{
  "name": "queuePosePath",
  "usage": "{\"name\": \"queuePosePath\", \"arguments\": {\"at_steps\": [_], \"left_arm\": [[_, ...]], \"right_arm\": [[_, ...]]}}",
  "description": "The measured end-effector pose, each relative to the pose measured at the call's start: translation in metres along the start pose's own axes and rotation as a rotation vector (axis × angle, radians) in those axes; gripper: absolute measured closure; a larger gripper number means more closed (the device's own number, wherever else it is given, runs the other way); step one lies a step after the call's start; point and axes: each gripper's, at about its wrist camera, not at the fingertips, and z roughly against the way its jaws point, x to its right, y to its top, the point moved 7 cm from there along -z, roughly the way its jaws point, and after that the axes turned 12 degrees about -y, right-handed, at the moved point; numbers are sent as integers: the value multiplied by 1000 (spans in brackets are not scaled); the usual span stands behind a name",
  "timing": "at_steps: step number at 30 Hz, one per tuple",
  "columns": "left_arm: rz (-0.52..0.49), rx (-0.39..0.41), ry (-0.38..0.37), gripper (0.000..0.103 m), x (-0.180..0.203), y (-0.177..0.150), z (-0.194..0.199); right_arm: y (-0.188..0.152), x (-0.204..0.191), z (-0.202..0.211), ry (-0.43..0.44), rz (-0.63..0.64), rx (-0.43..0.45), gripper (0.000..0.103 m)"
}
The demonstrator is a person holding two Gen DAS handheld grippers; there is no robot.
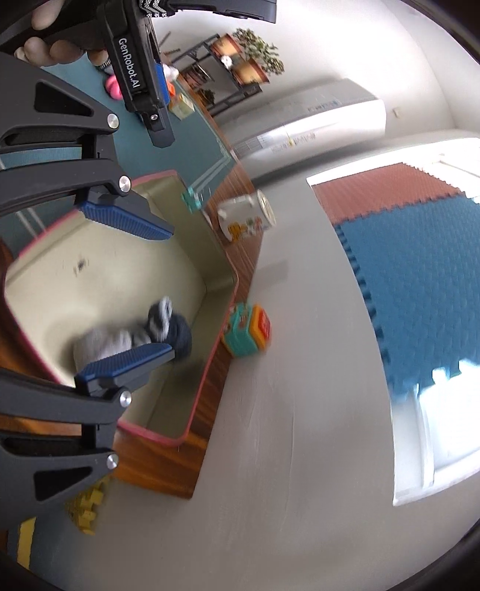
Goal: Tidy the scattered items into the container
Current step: 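Lower the navy sock into the red tin and open the left gripper, then move both open grippers back over the remaining items on the table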
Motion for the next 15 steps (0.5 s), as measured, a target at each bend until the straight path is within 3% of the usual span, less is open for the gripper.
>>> {"name": "queuePosePath", "arguments": {"at_steps": [9,15], "left_arm": [[107,20,135,29,-94,-25,47],[226,27,249,29,-183,-51,79]], "right_arm": [[-7,-76,11,125,91,-1,32],[-18,-123,13,184,148,-25,29]]}}
